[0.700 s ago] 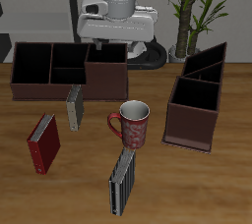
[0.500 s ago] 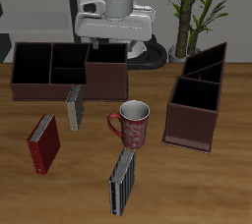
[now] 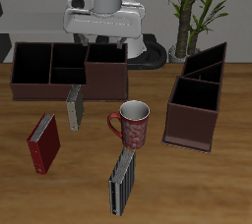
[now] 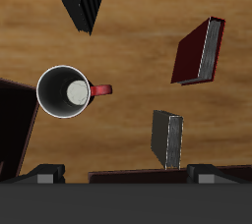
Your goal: Place the yellow book into the back desk caddy's back compartment
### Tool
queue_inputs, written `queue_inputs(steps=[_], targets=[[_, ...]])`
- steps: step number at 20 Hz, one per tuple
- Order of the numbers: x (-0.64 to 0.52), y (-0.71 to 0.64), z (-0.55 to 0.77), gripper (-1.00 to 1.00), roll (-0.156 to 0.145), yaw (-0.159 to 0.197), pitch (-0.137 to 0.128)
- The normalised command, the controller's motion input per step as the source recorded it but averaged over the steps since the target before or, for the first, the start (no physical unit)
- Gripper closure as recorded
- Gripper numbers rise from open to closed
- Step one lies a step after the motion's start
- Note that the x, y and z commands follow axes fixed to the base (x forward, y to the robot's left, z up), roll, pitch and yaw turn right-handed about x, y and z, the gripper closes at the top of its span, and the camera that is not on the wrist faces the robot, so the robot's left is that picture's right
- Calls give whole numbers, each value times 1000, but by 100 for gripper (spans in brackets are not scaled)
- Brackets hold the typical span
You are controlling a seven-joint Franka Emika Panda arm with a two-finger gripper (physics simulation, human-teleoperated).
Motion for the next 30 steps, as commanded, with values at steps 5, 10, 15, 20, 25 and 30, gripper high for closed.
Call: queue_inputs(steps=[5, 10, 15, 20, 25, 30], targets=[[-180, -505, -42, -100, 30, -29, -104], [-179, -381, -96, -100, 9, -16, -57], [-115, -457, -276, -100, 28, -33, -29], [8, -117, -283, -100, -11, 7, -2], [79, -57, -288, -100, -27, -32, -14], [77, 15, -373, -100, -2, 23, 15]])
